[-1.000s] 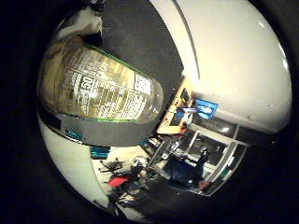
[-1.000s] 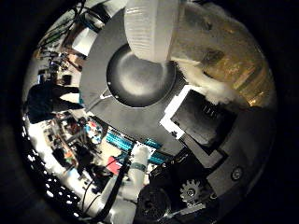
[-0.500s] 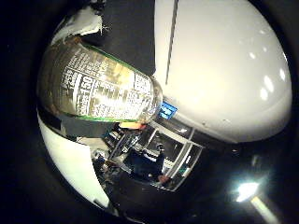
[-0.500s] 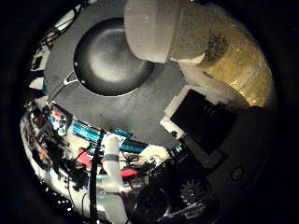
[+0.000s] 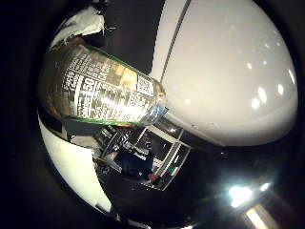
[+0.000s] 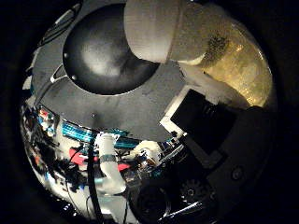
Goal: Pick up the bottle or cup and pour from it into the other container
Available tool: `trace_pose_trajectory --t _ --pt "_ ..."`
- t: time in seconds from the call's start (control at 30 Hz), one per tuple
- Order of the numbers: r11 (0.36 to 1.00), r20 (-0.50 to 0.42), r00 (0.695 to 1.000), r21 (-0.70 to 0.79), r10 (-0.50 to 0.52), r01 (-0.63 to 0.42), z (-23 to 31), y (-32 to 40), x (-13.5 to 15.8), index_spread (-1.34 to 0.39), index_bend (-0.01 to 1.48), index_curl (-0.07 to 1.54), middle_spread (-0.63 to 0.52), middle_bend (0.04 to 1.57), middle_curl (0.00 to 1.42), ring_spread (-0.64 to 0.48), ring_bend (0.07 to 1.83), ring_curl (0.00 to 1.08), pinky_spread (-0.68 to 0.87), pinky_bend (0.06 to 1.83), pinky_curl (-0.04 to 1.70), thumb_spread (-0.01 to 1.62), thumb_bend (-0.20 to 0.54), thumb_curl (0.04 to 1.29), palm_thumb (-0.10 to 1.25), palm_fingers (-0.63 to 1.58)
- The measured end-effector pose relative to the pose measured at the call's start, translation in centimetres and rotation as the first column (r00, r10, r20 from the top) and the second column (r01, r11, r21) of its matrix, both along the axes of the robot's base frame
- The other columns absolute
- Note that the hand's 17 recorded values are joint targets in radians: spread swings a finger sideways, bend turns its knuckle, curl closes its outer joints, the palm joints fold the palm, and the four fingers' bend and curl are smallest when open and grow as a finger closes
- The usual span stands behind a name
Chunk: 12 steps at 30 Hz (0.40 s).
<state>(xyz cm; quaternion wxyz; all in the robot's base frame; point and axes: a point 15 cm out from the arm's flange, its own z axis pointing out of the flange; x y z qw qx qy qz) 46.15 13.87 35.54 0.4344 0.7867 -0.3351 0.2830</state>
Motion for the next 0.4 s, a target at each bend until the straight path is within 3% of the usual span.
trace_pose_trajectory --t 0.4 --pt "1.0 -0.003 1.0 0.002 0.001 -0.001 -0.24 0.11 -0.24 -0.18 1.16 0.75 -0.1 1.35 0.67 -0.16 1.45 0.6 -0.21 1.31 0.91 0.8 -0.015 0.9 1.05 1.19"
